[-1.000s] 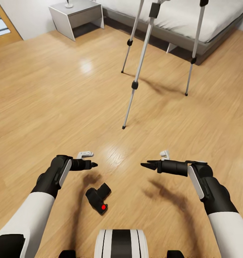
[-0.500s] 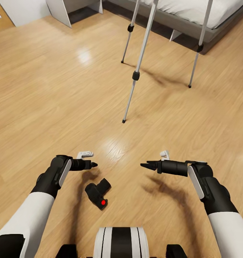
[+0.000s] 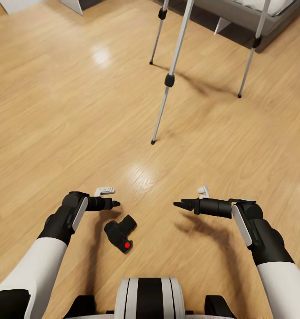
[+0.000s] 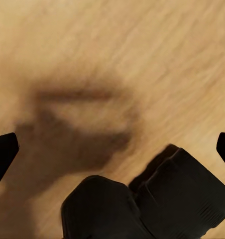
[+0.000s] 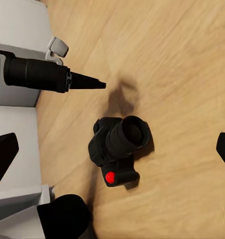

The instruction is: Attach the digital camera to the camera tripod in the bedroom.

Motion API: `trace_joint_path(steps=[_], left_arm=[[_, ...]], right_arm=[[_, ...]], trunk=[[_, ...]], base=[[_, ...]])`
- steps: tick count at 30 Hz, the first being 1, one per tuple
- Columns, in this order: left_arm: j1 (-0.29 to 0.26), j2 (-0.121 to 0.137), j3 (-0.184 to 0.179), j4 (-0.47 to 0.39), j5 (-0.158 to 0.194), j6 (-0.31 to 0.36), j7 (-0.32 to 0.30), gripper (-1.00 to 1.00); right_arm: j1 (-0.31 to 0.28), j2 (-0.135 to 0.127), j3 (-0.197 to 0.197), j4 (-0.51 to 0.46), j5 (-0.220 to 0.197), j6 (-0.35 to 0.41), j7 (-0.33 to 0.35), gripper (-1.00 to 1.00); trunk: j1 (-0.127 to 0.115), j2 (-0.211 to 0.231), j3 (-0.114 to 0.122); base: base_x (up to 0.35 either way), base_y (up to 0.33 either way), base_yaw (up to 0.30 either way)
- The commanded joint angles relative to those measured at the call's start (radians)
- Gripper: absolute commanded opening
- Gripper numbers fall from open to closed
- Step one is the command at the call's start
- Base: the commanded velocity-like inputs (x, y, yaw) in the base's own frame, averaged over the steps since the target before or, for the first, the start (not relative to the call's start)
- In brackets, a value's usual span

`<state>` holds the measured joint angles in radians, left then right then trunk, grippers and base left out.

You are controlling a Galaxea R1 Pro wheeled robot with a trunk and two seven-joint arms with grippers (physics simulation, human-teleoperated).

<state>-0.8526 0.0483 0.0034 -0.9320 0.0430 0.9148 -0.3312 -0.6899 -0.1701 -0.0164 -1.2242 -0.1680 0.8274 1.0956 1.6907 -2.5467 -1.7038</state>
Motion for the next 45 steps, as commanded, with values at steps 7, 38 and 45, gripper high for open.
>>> trace_joint_path(steps=[7, 38, 45], left_arm=[[0.000, 0.007, 0.000, -0.001, 0.005, 0.006, 0.000, 1.00], [0.000, 0.009, -0.002, -0.007, -0.003, 0.005, 0.011, 1.00], [0.000, 0.009, -0.009, -0.072, -0.012, 0.006, 0.031, 1.00]], right_arm=[[0.000, 0.000, 0.000, 0.000, -0.003, 0.006, 0.001, 1.00], [0.000, 0.000, 0.000, 0.003, -0.005, 0.006, 0.002, 1.00], [0.000, 0.001, 0.001, 0.003, -0.005, 0.005, 0.000, 1.00]], trunk=[[0.003, -0.002, -0.028], [0.011, -0.006, -0.101], [0.011, -0.006, -0.101]], base=[[0.000, 0.000, 0.000], [0.000, 0.000, 0.000], [0.000, 0.000, 0.000]])
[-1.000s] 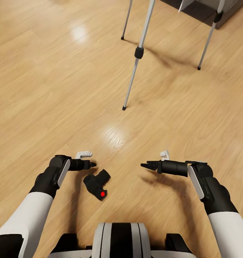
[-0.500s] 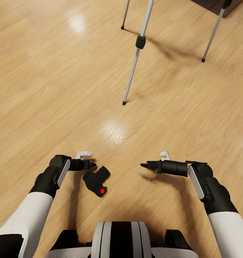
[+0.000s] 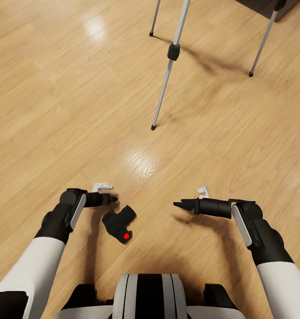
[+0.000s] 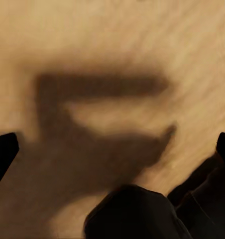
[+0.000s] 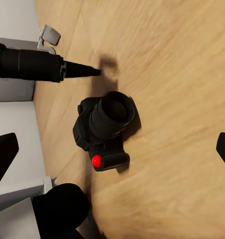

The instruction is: Attach the digital camera to the camera tripod in the bedroom.

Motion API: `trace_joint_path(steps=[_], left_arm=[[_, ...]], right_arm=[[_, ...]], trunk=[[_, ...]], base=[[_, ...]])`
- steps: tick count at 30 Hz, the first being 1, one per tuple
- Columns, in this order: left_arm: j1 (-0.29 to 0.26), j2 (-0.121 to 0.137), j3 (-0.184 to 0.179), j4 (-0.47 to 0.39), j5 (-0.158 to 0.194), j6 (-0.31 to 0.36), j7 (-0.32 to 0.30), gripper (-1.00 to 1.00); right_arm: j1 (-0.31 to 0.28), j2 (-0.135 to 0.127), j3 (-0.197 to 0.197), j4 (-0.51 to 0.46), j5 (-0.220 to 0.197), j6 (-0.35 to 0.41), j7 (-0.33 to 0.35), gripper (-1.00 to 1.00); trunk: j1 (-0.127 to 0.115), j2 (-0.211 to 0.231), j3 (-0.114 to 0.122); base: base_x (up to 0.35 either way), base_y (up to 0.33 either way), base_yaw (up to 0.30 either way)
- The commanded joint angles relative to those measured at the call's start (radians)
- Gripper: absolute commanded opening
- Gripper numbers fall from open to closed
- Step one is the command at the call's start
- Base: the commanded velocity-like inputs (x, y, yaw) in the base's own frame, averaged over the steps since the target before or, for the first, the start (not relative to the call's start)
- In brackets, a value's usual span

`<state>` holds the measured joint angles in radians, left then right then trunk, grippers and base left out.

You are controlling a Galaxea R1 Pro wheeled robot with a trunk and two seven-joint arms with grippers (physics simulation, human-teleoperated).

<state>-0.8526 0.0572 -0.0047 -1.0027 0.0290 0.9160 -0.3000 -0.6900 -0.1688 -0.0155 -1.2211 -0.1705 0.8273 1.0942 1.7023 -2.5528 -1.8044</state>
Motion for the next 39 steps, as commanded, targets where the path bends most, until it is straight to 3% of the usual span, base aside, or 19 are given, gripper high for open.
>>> trace_joint_path(steps=[1, 3, 6, 8, 9, 10, 17, 23, 27, 37, 39], left_arm=[[0.000, 0.001, -0.002, -0.011, 0.001, 0.004, 0.001, 1.00], [0.000, 0.002, -0.004, -0.029, -0.004, 0.003, 0.003, 1.00], [0.000, 0.033, -0.012, -0.128, -0.017, 0.004, -0.002, 1.00], [0.000, 0.061, -0.015, -0.179, -0.020, 0.005, -0.007, 1.00], [0.000, 0.094, -0.021, -0.223, -0.022, 0.005, -0.019, 1.00], [0.000, 0.110, -0.025, -0.242, -0.023, 0.005, -0.028, 1.00], [0.000, 0.206, -0.056, -0.324, -0.023, 0.013, -0.114, 1.00], [0.000, 0.212, -0.076, -0.342, -0.030, 0.004, -0.103, 1.00], [0.000, 0.216, -0.108, -0.345, -0.058, 0.007, -0.059, 1.00], [0.001, 0.227, -0.132, -0.338, -0.119, -0.006, -0.037, 1.00], [0.003, 0.240, -0.174, -0.340, -0.133, -0.060, -0.041, 1.00]], right_arm=[[0.000, 0.000, -0.001, 0.000, -0.003, 0.005, 0.001, 1.00], [0.000, 0.000, -0.001, 0.000, -0.003, 0.005, 0.000, 1.00], [0.000, 0.000, -0.001, 0.000, -0.003, 0.004, 0.000, 1.00], [0.000, 0.000, -0.001, 0.000, -0.003, 0.004, 0.000, 1.00], [0.000, 0.000, -0.001, 0.001, -0.003, 0.004, 0.000, 1.00], [0.000, 0.000, -0.001, 0.001, -0.003, 0.004, 0.000, 1.00], [0.000, 0.000, -0.001, 0.001, -0.003, 0.004, 0.000, 1.00], [0.000, 0.000, -0.001, 0.003, -0.003, 0.004, 0.000, 1.00], [0.000, 0.000, -0.001, 0.005, -0.003, 0.004, 0.000, 1.00], [0.000, 0.000, -0.001, 0.006, -0.003, 0.004, 0.000, 1.00], [0.000, 0.000, -0.001, 0.006, -0.003, 0.004, 0.000, 1.00]], trunk=[[0.000, 0.000, 0.000], [0.000, 0.000, 0.000], [0.000, 0.000, 0.000], [0.000, 0.000, 0.000], [0.000, 0.000, 0.000], [0.000, 0.000, 0.000], [0.000, 0.000, 0.000], [0.000, 0.000, 0.000], [0.000, 0.000, 0.000], [0.000, 0.000, 0.000], [0.000, 0.000, 0.000]], base=[[0.000, 0.000, 0.000], [0.000, 0.000, 0.000], [0.000, 0.000, 0.000], [0.000, 0.000, 0.000], [0.000, 0.000, 0.000], [0.000, 0.000, 0.000], [0.000, 0.000, 0.000], [0.000, 0.000, 0.000], [0.000, 0.000, 0.000], [0.000, 0.000, 0.000], [0.000, 0.000, 0.000]])
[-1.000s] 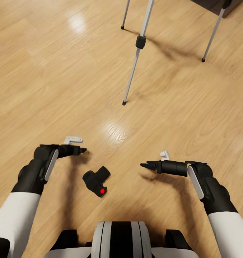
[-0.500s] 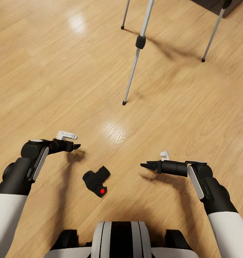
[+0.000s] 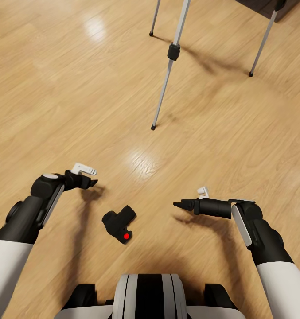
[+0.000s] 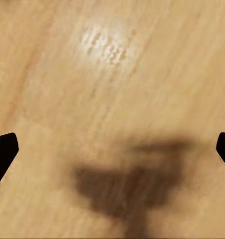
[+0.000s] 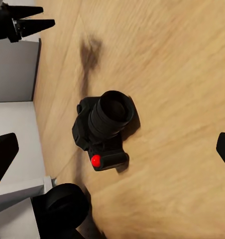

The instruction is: Attach the digital camera to the camera tripod in the bedroom.

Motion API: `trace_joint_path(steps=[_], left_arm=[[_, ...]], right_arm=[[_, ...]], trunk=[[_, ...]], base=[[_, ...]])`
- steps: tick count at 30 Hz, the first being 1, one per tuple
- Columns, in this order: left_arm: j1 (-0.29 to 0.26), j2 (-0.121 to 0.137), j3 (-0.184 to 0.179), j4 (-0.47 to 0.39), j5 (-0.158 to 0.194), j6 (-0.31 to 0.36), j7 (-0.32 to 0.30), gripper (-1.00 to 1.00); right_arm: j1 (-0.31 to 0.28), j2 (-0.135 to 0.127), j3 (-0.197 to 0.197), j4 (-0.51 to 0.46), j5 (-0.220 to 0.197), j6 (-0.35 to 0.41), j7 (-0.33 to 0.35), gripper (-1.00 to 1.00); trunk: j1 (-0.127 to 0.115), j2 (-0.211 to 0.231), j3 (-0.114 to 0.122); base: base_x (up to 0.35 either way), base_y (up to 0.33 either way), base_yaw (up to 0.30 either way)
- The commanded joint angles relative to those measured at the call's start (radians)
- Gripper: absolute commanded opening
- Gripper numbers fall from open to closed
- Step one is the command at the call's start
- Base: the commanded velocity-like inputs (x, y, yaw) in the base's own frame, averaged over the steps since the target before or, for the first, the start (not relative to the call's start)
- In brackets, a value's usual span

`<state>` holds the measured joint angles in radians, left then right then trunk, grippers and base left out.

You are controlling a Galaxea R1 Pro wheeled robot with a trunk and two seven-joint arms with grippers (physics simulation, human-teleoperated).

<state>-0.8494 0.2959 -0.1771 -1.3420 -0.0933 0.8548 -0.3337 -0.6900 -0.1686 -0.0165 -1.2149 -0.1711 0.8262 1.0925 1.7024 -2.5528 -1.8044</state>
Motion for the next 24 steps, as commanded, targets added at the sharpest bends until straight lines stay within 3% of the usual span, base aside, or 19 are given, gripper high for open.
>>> trace_joint_path(steps=[1, 4, 5, 8, 9, 12, 15, 19, 21, 23, 24], left_arm=[[0.000, 0.007, -0.030, -0.002, -0.018, -0.026, -0.011, 1.00], [0.000, 0.038, -0.158, -0.005, -0.048, -0.126, -0.038, 1.00], [0.001, 0.067, -0.255, -0.008, -0.068, -0.196, -0.070, 1.00], [0.001, 0.115, -0.372, -0.018, -0.087, -0.290, -0.124, 1.00], [0.001, 0.145, -0.416, -0.026, -0.095, -0.342, -0.151, 1.00], [0.001, 0.195, -0.453, -0.033, -0.101, -0.403, -0.184, 1.00], [0.001, 0.224, -0.459, -0.036, -0.099, -0.424, -0.197, 1.00], [0.001, 0.254, -0.433, -0.042, -0.072, -0.449, -0.218, 1.00], [0.001, 0.265, -0.406, -0.044, -0.038, -0.471, -0.257, 1.00], [0.001, 0.276, -0.389, -0.044, -0.016, -0.508, -0.312, 1.00], [0.001, 0.291, -0.376, -0.045, -0.001, -0.558, -0.374, 1.00]], right_arm=[[0.000, 0.000, 0.000, 0.000, -0.003, 0.005, 0.001, 1.00], [0.000, 0.000, 0.000, 0.000, -0.003, 0.005, 0.001, 1.00], [0.000, 0.000, 0.000, 0.000, -0.003, 0.005, 0.001, 1.00], [0.000, 0.000, 0.000, 0.000, -0.004, 0.005, 0.001, 1.00], [0.000, 0.000, 0.000, 0.000, -0.004, 0.005, 0.001, 1.00], [0.000, 0.000, 0.000, 0.000, -0.003, 0.005, 0.001, 1.00], [0.000, 0.000, 0.000, 0.000, -0.003, 0.003, 0.001, 1.00], [0.000, 0.000, 0.000, 0.000, -0.003, 0.003, 0.000, 1.00], [0.000, 0.000, 0.000, 0.000, -0.003, 0.002, 0.000, 1.00], [0.000, 0.000, 0.000, 0.000, -0.003, 0.002, 0.000, 1.00], [0.000, 0.000, 0.000, 0.000, -0.003, 0.002, 0.000, 1.00]], trunk=[[0.000, 0.000, 0.000], [0.000, 0.000, 0.000], [0.000, 0.000, 0.000], [0.000, 0.000, 0.000], [0.000, 0.000, 0.000], [0.000, 0.000, 0.000], [0.000, 0.000, 0.000], [0.000, 0.000, 0.000], [0.000, 0.000, 0.000], [0.000, 0.000, 0.000], [0.000, 0.000, 0.000]], base=[[0.000, 0.000, 0.000], [0.000, 0.000, 0.000], [0.000, 0.000, 0.000], [0.000, 0.000, 0.000], [0.000, 0.000, 0.000], [0.000, 0.000, 0.000], [0.000, 0.000, 0.000], [0.000, 0.000, 0.000], [0.000, 0.000, 0.000], [0.000, 0.000, 0.000], [0.000, 0.000, 0.000]])
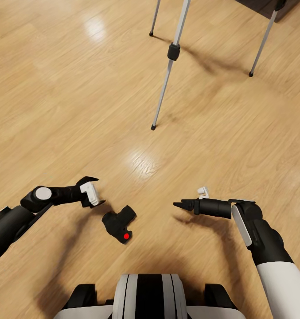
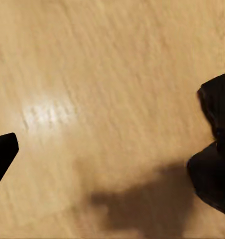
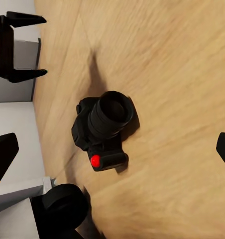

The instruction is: Attach the digital camera to the camera tripod in the bedroom.

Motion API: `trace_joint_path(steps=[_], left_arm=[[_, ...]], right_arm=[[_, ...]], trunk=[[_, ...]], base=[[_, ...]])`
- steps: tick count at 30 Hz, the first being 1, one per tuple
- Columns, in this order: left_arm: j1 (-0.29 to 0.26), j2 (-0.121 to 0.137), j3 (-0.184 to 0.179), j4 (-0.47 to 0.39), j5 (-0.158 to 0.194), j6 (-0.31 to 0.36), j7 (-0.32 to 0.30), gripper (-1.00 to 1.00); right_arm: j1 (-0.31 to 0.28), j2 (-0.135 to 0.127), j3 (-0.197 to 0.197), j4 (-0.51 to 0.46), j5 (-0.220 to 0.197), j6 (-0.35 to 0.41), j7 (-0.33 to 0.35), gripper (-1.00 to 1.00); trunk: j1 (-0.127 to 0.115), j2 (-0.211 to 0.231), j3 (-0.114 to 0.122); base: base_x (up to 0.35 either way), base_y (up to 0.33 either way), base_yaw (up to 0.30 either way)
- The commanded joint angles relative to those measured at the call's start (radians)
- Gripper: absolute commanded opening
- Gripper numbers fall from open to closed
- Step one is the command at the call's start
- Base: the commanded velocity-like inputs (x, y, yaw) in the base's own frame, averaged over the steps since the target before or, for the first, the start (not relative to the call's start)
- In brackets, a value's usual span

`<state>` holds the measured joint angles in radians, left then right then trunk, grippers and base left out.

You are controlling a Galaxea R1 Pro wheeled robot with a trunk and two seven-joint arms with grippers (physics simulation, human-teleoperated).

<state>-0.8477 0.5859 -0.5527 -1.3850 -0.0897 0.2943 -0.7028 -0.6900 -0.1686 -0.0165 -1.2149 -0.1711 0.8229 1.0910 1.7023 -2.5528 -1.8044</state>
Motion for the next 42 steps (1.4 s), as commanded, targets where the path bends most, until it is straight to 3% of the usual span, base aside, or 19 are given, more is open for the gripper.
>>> trace_joint_path(steps=[1, 3, 6, 7, 8, 13, 15, 16, 17, 19, 20, 23, 24, 25, 26, 29, 30, 34, 42], left_arm=[[-0.001, 0.011, 0.006, -0.002, 0.002, -0.030, -0.041, 1.00], [-0.001, 0.047, 0.039, -0.002, 0.016, -0.144, -0.153, 1.00], [-0.001, 0.075, 0.106, 0.000, 0.023, -0.252, -0.256, 1.00], [-0.001, 0.081, 0.135, 0.001, 0.025, -0.279, -0.286, 1.00], [-0.001, 0.090, 0.193, 0.006, 0.027, -0.318, -0.339, 1.00], [-0.001, 0.099, 0.305, 0.044, 0.035, -0.365, -0.446, 1.00], [-0.001, 0.099, 0.321, 0.062, 0.034, -0.370, -0.471, 1.00], [-0.001, 0.098, 0.326, 0.068, 0.033, -0.372, -0.482, 1.00], [-0.002, 0.068, 0.328, 0.093, 0.020, -0.387, -0.536, 1.00], [-0.002, 0.049, 0.319, 0.095, 0.009, -0.394, -0.552, 1.00], [-0.002, 0.024, 0.300, 0.095, -0.022, -0.414, -0.578, 1.00], [-0.002, -0.005, 0.277, 0.084, -0.090, -0.442, -0.608, 1.00], [-0.002, -0.069, 0.256, 0.077, -0.222, -0.462, -0.648, 1.00], [-0.001, -0.081, 0.253, 0.077, -0.251, -0.464, -0.664, 1.00], [-0.001, -0.102, 0.250, 0.078, -0.311, -0.468, -0.701, 1.00], [-0.002, -0.121, 0.249, 0.078, -0.388, -0.472, -0.759, 1.00], [-0.002, -0.131, 0.248, 0.072, -0.440, -0.473, -0.793, 1.00], [-0.002, -0.138, 0.248, 0.066, -0.472, -0.475, -0.813, 1.00], [-0.002, -0.150, 0.250, 0.060, -0.491, -0.476, -0.824, 1.00]], right_arm=[[0.000, 0.000, 0.000, 0.000, -0.003, 0.005, 0.001, 1.00], [0.000, 0.000, 0.000, 0.000, -0.003, 0.004, 0.001, 1.00], [0.000, 0.000, 0.000, 0.000, -0.003, 0.004, 0.001, 1.00], [0.000, 0.000, 0.000, 0.000, -0.003, 0.004, 0.001, 1.00], [0.000, 0.000, 0.000, 0.000, -0.003, 0.005, 0.001, 1.00], [0.000, 0.000, 0.000, 0.000, -0.004, 0.005, 0.001, 1.00], [0.000, 0.000, 0.000, 0.000, -0.003, 0.005, 0.001, 1.00], [0.000, 0.000, 0.000, 0.000, -0.003, 0.005, 0.001, 1.00], [0.000, 0.000, 0.000, 0.000, -0.004, 0.004, 0.001, 1.00], [0.000, 0.000, 0.000, 0.000, -0.004, 0.003, 0.001, 1.00], [0.000, 0.000, 0.000, 0.000, -0.004, 0.002, 0.001, 1.00], [0.000, 0.000, 0.001, 0.001, -0.003, 0.001, 0.002, 1.00], [0.000, 0.000, 0.001, 0.001, -0.003, 0.000, 0.002, 1.00], [0.000, 0.000, 0.000, 0.001, -0.003, 0.000, 0.002, 1.00], [0.000, 0.000, 0.000, 0.001, -0.003, 0.000, 0.002, 1.00], [0.000, 0.000, 0.000, 0.001, -0.003, -0.001, 0.001, 1.00], [0.000, 0.000, 0.000, 0.001, -0.002, -0.001, 0.001, 1.00], [0.000, 0.000, 0.000, 0.001, -0.002, -0.002, 0.000, 1.00], [0.000, 0.000, 0.000, 0.001, -0.002, -0.002, 0.001, 1.00]], trunk=[[0.000, 0.000, -0.001], [0.000, 0.000, -0.001], [0.000, 0.000, -0.001], [0.000, 0.000, -0.001], [0.000, 0.000, -0.001], [0.000, 0.000, -0.001], [0.000, 0.000, -0.001], [0.000, 0.000, -0.001], [0.000, 0.000, -0.001], [0.000, 0.000, -0.001], [0.000, 0.000, -0.001], [0.000, 0.000, -0.001], [0.000, 0.000, -0.001], [0.000, 0.000, -0.001], [0.000, 0.000, -0.001], [0.000, 0.000, -0.001], [0.000, 0.000, -0.001], [0.000, 0.000, -0.001], [0.000, 0.000, -0.001]], base=[[0.000, 0.000, 0.000], [0.000, 0.000, 0.000], [0.000, 0.000, 0.000], [0.000, 0.000, 0.000], [0.000, 0.000, 0.000], [0.000, 0.000, 0.000], [0.000, 0.000, 0.000], [0.000, 0.000, 0.000], [0.000, 0.000, 0.000], [0.000, 0.000, 0.000], [0.000, 0.000, 0.000], [0.000, 0.000, 0.000], [0.000, 0.000, 0.000], [0.000, 0.000, 0.000], [0.000, 0.000, 0.000], [0.000, 0.000, 0.000], [0.000, 0.000, 0.000], [0.000, 0.000, 0.000], [0.000, 0.000, 0.000]])
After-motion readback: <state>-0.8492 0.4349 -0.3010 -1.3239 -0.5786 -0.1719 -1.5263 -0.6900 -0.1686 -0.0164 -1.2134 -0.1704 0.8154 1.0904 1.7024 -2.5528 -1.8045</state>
